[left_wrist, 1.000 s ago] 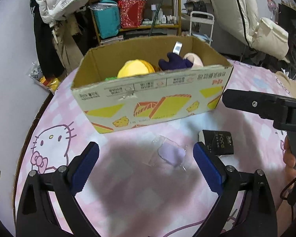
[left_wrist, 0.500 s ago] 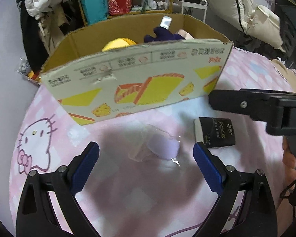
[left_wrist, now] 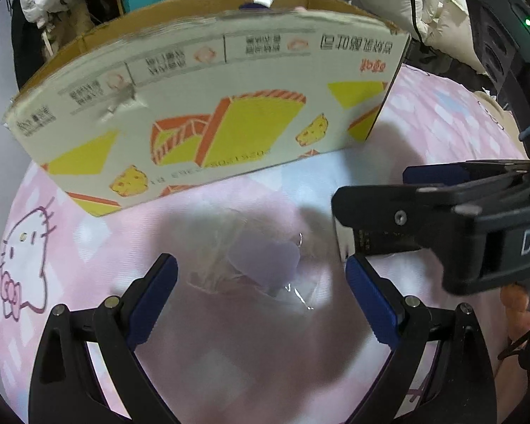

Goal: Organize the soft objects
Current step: 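Close the left gripper on the clear bag while the right gripper grasps the Face tissue pack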

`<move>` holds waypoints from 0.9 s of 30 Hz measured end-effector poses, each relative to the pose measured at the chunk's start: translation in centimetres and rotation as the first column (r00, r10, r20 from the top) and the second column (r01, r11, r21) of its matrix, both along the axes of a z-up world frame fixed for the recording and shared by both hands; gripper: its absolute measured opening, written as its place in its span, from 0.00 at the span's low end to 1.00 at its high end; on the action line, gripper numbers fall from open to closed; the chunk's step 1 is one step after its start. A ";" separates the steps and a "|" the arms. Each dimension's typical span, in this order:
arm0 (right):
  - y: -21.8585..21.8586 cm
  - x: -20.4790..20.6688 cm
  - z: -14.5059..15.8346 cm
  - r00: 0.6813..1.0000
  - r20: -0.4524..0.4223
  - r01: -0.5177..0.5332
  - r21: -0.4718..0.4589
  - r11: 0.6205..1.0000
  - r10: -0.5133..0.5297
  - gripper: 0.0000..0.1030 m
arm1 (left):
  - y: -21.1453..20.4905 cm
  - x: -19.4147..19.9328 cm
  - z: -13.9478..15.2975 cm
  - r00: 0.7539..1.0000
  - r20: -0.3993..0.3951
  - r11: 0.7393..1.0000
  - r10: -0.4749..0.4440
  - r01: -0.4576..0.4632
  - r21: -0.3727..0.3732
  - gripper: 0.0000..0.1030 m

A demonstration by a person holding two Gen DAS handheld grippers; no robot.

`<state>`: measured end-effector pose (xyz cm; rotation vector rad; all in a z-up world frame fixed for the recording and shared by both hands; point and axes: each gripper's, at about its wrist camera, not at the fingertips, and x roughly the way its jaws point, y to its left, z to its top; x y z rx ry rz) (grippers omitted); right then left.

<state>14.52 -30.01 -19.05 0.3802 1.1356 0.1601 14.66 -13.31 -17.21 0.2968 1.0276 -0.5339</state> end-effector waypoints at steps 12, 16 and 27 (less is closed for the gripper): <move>0.9 0.6 -0.8 1.000 -0.019 -0.014 -0.030 0.999 0.014 0.93 | -0.3 0.7 -1.5 1.000 -0.028 1.000 -0.004 0.004 -0.022 0.92; 0.8 0.6 -0.8 1.000 -0.022 -0.012 -0.026 1.000 0.011 0.93 | -0.5 0.7 -1.6 1.000 -0.023 1.000 -0.007 0.007 -0.017 0.92; 0.1 0.5 -0.7 1.000 -0.022 -0.012 -0.013 1.000 0.012 0.93 | -0.6 0.9 -1.4 1.000 -0.017 1.000 0.003 -0.003 -0.013 0.92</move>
